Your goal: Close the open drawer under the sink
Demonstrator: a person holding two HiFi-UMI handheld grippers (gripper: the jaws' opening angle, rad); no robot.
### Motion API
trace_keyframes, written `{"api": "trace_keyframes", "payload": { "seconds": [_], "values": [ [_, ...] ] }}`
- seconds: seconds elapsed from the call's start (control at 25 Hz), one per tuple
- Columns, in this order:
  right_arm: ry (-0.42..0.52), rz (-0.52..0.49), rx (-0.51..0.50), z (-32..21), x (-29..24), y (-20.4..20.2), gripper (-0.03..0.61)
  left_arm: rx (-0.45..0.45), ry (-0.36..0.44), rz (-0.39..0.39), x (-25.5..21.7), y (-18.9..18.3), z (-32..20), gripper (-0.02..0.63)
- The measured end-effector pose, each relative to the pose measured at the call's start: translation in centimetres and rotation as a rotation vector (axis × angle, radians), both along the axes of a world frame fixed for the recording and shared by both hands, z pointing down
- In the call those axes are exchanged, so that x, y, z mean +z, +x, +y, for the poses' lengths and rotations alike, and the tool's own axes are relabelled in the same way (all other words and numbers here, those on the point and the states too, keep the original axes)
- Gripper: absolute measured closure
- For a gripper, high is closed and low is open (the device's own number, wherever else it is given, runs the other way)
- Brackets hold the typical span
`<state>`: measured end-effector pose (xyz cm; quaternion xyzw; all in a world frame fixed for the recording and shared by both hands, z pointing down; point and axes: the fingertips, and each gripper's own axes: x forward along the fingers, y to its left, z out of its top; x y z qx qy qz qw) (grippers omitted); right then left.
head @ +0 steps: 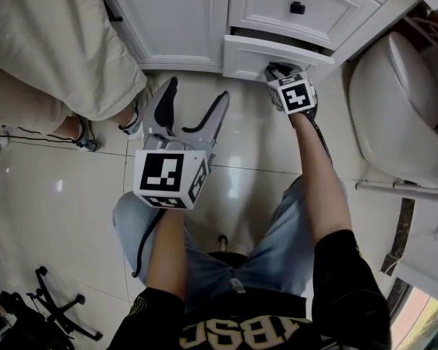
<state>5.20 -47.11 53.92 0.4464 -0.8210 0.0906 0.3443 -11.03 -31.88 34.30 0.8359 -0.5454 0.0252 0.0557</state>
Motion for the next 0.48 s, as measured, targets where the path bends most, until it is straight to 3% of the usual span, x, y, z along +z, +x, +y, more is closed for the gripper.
{"api": "trace_keyframes", "payload": {
  "seconds": [0.16, 0.4, 0.48],
  "values": [
    [0.095, 0.005, 0.041, -3.3, -0.7, 0.3, 0.468, -0.027, -0.037, -0.018, 1.3, -1.4, -1.2, 0.230],
    [0.111, 0.057, 0.112, -4.3, -1.0, 0.3, 0.453, -0.014, -0.044, -0.058, 1.6, -2.3, -1.3, 0.230],
    [0.096, 0.013, 0.101, -4.3, -1.0, -0.1, 0.460, -0.013, -0.046, -0.060, 1.5, -2.4, -1.1, 0.230]
  ]
}}
